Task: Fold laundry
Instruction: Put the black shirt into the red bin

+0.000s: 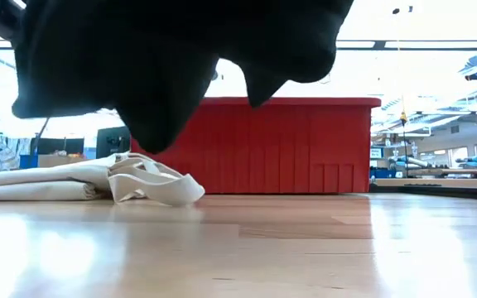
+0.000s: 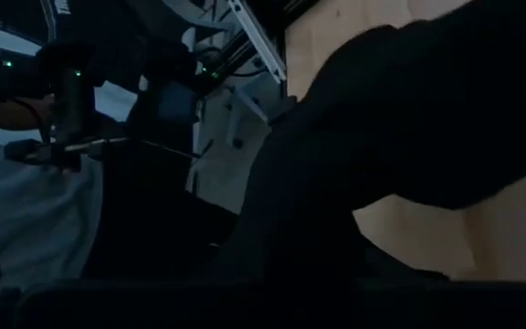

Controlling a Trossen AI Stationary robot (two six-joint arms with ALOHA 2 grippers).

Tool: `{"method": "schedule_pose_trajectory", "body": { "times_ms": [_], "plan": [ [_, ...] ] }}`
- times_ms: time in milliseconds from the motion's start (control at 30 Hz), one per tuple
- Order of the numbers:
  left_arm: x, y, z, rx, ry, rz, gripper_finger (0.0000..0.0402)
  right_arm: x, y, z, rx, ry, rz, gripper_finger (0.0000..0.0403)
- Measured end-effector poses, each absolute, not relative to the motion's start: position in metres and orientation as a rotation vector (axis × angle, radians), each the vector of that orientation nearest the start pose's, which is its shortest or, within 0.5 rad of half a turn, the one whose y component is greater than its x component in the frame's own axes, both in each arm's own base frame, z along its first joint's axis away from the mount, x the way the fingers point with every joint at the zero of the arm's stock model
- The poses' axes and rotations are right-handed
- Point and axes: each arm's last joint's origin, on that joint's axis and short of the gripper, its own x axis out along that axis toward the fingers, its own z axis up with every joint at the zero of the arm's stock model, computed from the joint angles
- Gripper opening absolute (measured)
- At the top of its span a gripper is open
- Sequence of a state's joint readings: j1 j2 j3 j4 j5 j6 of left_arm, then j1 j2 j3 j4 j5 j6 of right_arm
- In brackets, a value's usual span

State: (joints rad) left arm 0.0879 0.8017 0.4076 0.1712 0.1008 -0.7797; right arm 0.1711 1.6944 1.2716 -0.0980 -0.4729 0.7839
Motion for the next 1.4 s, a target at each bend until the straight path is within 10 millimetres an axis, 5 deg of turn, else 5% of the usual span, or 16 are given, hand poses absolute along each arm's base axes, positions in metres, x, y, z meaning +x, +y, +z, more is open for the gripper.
{"method": "schedule_pose_trajectory", "body": {
  "times_ms": [133, 400, 867, 1133, 1400],
  "plan": [
    [0.179, 0.019, 0.235, -0.814, 0.185, 0.099, 0.0197, 0.368, 0.061, 0.284, 0.824, 0.718, 0.329, 0.0053],
    [0.176, 0.025, 0.254, -0.725, 0.005, 0.065, 0.0197, 0.346, -0.002, 0.329, 0.741, 0.640, 0.195, 0.0053],
    [0.157, 0.035, 0.274, -0.661, -0.162, 0.087, 0.0197, 0.288, -0.155, 0.415, 0.488, 0.418, 0.004, 0.0053],
    [0.156, 0.044, 0.274, -0.658, -0.179, 0.145, 0.0197, 0.235, -0.227, 0.418, 0.425, 0.348, -0.142, 0.0053],
    [0.155, 0.056, 0.271, -0.658, -0.185, 0.228, 0.0197, 0.238, -0.288, 0.392, 0.442, 0.252, -0.193, 0.0053]
  ]
}}
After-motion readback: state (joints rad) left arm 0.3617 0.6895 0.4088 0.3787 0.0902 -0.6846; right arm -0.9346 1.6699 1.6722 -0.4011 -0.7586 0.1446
